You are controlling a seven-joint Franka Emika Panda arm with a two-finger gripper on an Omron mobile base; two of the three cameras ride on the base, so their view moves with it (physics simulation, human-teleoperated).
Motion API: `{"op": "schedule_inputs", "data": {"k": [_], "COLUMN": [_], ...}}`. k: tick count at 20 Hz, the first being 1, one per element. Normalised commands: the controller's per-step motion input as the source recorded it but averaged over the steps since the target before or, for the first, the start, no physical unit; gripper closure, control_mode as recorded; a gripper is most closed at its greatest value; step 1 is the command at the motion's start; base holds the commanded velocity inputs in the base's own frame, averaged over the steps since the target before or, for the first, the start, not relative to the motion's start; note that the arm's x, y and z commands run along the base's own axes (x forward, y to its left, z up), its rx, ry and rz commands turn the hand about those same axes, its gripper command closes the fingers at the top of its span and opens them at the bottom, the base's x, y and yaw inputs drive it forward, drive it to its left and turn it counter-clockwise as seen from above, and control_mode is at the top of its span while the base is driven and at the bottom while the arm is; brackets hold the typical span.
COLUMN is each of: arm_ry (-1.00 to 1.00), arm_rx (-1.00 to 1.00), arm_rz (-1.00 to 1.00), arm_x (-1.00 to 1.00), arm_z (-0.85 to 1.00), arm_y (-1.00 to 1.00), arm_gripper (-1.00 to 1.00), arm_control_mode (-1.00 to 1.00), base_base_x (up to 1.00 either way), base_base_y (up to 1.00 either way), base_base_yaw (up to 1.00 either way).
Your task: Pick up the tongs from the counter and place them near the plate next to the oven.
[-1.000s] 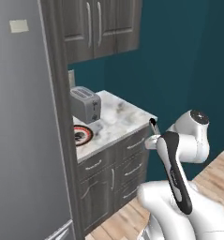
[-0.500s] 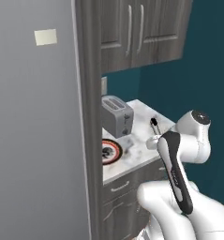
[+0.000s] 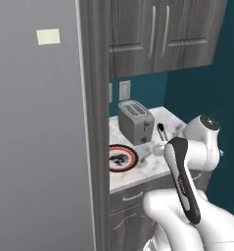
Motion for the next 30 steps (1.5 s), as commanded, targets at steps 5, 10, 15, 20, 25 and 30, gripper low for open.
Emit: {"op": "schedule_inputs", "data": {"k": [5, 10, 15, 20, 25, 30], "arm_ry": [0.00, 0.00, 0.00, 0.16, 0.17, 0.01], "arm_rx": [0.00, 0.00, 0.00, -0.07, 0.00, 0.00], "arm_rz": [0.00, 0.00, 0.00, 0.18, -0.43, -0.60], "arm_x": [0.00, 0.00, 0.00, 0.14, 0.00, -0.09], "arm_z": [0.00, 0.00, 0.00, -0.13, -0.28, -0.31], "arm_y": [0.00, 0.00, 0.00, -0.03, -0.12, -0.02], "arm_gripper": [1.00, 1.00, 1.00, 1.00, 1.00, 1.00], "arm_control_mode": [1.00, 1.00, 1.00, -1.00, -1.00, -1.00], "base_base_x": [0.31, 0.30, 0.26, 0.00, 0.00, 0.00], "base_base_y": [-0.05, -0.02, 0.00, 0.00, 0.00, 0.00], "base_base_yaw": [0.42, 0.43, 0.42, 0.00, 0.00, 0.00]}}
